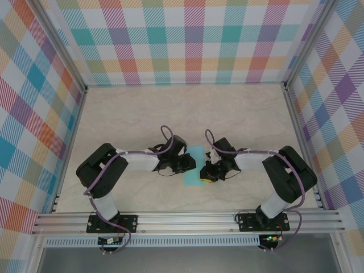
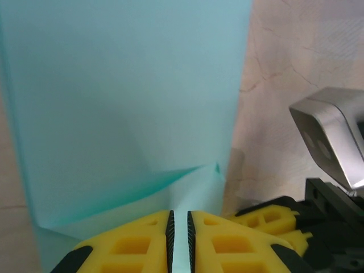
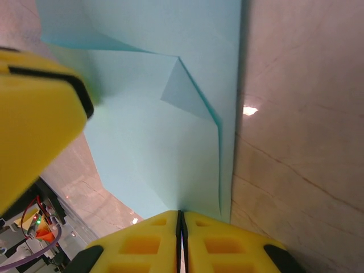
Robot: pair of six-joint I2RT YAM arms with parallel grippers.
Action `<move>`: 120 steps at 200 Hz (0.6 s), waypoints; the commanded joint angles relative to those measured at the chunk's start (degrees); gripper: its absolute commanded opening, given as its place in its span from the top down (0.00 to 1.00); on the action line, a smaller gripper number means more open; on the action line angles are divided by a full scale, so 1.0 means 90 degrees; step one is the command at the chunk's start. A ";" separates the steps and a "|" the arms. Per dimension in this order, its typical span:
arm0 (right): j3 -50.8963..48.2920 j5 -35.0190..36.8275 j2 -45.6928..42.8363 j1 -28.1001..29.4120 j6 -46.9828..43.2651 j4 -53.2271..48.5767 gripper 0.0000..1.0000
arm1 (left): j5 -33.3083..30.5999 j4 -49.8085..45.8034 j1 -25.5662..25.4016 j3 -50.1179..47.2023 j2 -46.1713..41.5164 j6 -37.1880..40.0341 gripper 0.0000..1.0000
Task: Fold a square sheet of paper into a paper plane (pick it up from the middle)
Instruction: Fold the triangle a second time at the center of the table.
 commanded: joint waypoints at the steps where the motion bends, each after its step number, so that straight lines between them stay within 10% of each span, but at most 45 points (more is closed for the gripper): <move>1: -0.0251 0.0461 0.0275 0.0085 0.0074 -0.0191 0.89 | 0.0094 0.0161 -0.0249 -0.0091 -0.0182 -0.0139 0.83; 120: -0.0509 0.0781 0.0264 0.0085 0.0019 -0.0368 0.91 | -0.0567 0.0114 -0.0325 -0.0385 0.0483 -0.0058 0.84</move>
